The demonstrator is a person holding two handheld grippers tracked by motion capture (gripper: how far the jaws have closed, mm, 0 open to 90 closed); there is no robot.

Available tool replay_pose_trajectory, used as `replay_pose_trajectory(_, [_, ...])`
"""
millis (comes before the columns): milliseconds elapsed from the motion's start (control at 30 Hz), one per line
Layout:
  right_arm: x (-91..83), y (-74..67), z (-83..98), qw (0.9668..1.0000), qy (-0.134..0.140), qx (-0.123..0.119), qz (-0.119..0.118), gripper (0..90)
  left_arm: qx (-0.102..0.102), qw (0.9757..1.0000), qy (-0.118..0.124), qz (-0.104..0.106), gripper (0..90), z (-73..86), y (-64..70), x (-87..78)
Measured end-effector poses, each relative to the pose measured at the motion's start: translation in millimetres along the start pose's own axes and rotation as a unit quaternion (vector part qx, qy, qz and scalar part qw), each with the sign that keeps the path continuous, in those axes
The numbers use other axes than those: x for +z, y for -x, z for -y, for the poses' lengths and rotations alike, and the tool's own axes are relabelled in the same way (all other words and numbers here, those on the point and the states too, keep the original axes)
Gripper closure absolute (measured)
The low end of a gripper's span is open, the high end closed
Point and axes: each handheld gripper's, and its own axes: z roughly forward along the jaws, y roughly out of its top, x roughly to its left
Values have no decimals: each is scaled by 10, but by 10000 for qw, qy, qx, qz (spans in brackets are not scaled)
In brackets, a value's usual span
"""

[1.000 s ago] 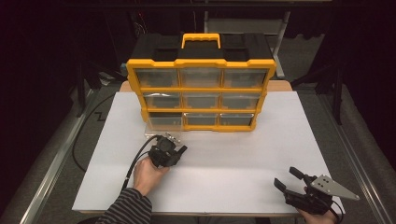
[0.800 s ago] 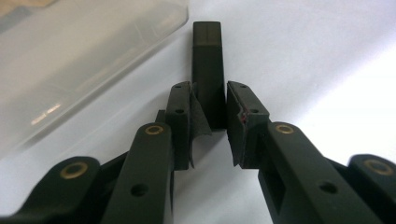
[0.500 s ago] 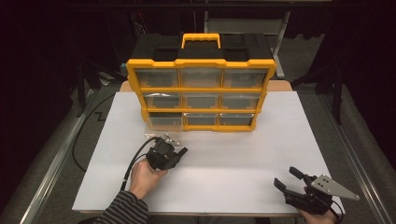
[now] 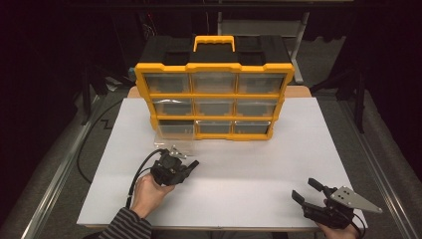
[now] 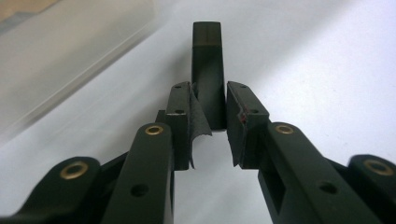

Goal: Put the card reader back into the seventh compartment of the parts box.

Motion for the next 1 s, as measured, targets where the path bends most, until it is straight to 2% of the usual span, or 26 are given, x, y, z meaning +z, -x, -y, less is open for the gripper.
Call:
replay_pose_trajectory(467, [0, -1, 0, 10000, -15, 13, 16, 255, 21, 9998, 163, 151, 724, 35, 12, -177])
replay_pose_trajectory(1000, [3, -2, 3, 10000, -26, -1, 15, 255, 88, 9991, 361, 214, 723, -42, 38, -337])
